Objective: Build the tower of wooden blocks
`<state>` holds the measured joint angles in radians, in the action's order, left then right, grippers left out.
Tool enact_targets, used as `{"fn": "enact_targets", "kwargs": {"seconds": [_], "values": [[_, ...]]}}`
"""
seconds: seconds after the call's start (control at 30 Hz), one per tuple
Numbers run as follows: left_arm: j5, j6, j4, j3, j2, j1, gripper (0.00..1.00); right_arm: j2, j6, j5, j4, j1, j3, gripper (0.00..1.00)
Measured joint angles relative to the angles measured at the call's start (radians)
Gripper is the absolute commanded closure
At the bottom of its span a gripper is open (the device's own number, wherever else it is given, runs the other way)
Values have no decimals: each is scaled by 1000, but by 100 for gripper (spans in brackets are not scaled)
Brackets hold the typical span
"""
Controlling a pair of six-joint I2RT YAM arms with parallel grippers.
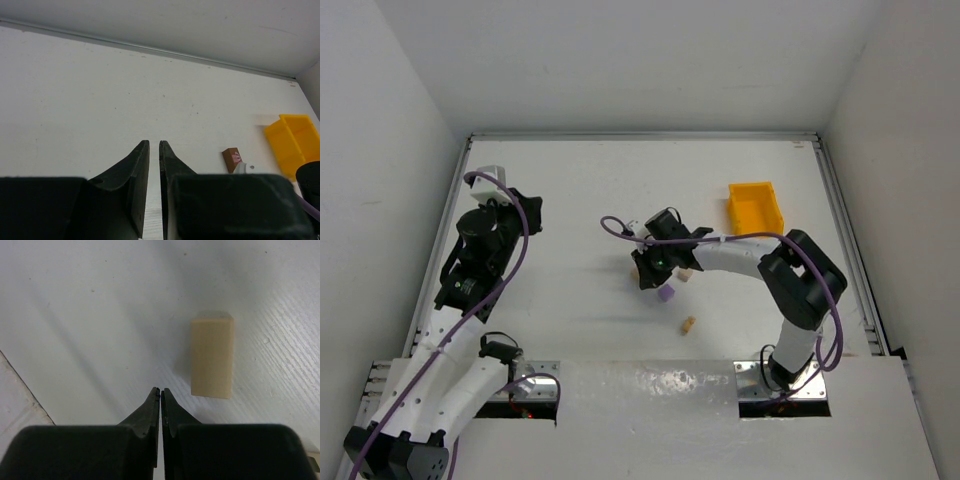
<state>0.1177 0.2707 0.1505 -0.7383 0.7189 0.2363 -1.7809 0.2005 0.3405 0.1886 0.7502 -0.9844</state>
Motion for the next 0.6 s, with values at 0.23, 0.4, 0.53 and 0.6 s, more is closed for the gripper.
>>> {"fn": "enact_targets", "kwargs": {"seconds": [0.23, 0.4, 0.53, 0.6], "values": [[-3, 0, 0, 0, 0, 0, 88, -30, 8, -47, -5, -2, 3, 97], [-6, 0, 0, 0, 0, 0, 88, -44, 8, -79, -4, -18, 6, 97], [-6, 0, 0, 0, 0, 0, 88, -47, 8, -103, -4, -31, 6, 97], [-6, 0, 0, 0, 0, 0, 88, -47, 8, -113, -4, -36, 6, 97]]}}
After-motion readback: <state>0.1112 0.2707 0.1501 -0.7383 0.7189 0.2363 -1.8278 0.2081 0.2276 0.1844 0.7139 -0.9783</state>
